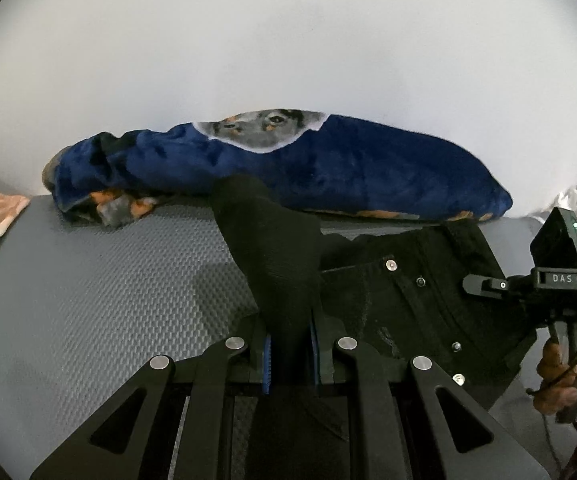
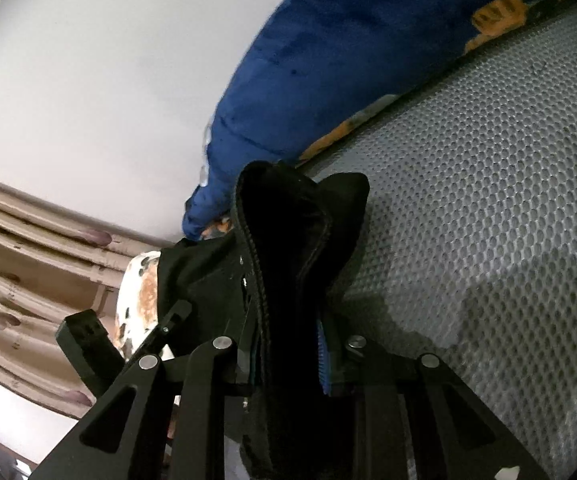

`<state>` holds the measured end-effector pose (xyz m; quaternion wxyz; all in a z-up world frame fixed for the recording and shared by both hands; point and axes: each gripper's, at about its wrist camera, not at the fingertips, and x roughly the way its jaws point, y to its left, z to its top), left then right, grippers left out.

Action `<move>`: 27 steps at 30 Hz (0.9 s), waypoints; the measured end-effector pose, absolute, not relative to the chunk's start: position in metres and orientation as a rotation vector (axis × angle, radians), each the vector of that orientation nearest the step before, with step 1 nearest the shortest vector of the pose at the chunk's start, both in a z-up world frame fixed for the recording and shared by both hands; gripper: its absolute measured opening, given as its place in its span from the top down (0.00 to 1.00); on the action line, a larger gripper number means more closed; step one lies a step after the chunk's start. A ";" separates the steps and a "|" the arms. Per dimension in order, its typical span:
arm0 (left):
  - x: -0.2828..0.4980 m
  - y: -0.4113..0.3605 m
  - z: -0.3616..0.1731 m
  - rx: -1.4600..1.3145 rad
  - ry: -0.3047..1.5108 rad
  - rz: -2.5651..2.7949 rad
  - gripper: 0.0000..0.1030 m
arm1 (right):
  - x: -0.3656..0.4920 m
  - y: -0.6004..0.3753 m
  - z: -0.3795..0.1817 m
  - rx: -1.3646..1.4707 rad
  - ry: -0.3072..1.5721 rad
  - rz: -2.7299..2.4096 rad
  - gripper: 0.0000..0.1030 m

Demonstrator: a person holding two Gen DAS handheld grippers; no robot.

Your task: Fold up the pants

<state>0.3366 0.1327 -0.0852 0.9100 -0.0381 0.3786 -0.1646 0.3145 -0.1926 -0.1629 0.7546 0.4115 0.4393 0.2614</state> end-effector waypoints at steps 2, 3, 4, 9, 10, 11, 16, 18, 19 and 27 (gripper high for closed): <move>0.340 0.131 -0.088 -0.066 0.778 -0.341 0.86 | 0.321 -0.191 -0.168 0.901 0.960 0.562 0.80; 0.341 0.131 -0.089 -0.067 0.777 -0.341 0.86 | 0.318 -0.198 -0.171 0.900 0.959 0.561 0.80; 0.343 0.131 -0.091 -0.069 0.776 -0.342 0.86 | 0.318 -0.200 -0.173 0.903 0.958 0.560 0.80; 0.347 0.129 -0.092 -0.057 0.772 -0.339 0.86 | 0.316 -0.208 -0.177 0.904 0.949 0.558 0.80; 0.347 0.129 -0.092 -0.051 0.771 -0.338 0.86 | 0.312 -0.205 -0.177 0.908 0.948 0.556 0.80; 0.348 0.128 -0.092 -0.047 0.770 -0.338 0.86 | 0.313 -0.203 -0.177 0.911 0.947 0.555 0.80; 0.349 0.127 -0.093 -0.035 0.767 -0.334 0.86 | 0.309 -0.206 -0.181 0.921 0.940 0.549 0.80; 0.350 0.126 -0.093 -0.028 0.766 -0.332 0.86 | 0.309 -0.205 -0.181 0.927 0.938 0.546 0.80; 0.351 0.126 -0.093 -0.026 0.766 -0.332 0.86 | 0.308 -0.206 -0.182 0.929 0.937 0.544 0.80; 0.357 0.125 -0.101 0.001 0.766 -0.304 0.81 | 0.305 -0.199 -0.177 0.854 0.925 0.502 0.79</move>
